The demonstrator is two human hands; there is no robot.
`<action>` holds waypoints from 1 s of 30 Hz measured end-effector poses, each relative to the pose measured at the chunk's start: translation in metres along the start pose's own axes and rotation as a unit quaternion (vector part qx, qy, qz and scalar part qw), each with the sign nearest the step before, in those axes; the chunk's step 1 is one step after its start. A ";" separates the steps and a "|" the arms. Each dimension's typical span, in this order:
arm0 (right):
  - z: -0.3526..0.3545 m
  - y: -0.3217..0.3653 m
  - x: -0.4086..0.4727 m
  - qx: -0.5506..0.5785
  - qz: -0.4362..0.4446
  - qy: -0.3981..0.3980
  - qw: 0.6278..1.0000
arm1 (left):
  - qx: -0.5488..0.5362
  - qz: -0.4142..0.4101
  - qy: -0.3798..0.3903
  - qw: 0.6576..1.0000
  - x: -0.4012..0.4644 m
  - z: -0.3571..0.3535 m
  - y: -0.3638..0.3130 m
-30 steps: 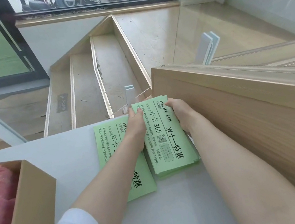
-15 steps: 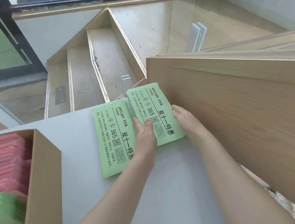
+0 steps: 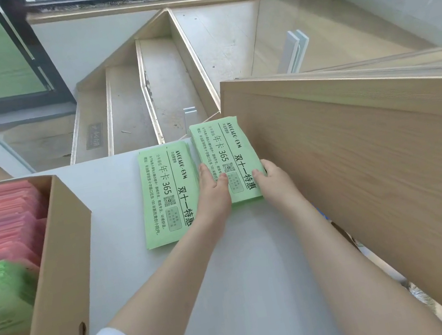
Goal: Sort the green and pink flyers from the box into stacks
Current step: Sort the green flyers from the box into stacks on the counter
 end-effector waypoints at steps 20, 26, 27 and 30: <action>-0.093 0.176 -0.174 0.065 0.356 0.099 0.927 | 0.170 -0.281 -0.133 0.935 -0.152 0.279 -0.075; -0.174 0.211 -0.231 -0.066 0.447 0.116 0.885 | 0.378 -0.327 -0.108 0.860 -0.126 0.413 -0.041; -0.187 0.215 -0.239 -0.102 0.456 0.111 0.877 | 0.404 -0.343 -0.089 0.843 -0.120 0.431 -0.036; -0.220 0.225 -0.262 -0.202 0.459 0.100 0.859 | 0.464 -0.392 -0.037 0.794 -0.106 0.472 -0.024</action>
Point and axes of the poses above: each hand's wrist, its own x-axis towards the middle knuckle, its own z-axis out of the back of the hand, y = z × x, the point moved 3 cm from there along x, towards the middle knuckle, and after that the axes turned 10 degrees about -y, right-handed, at the moved point
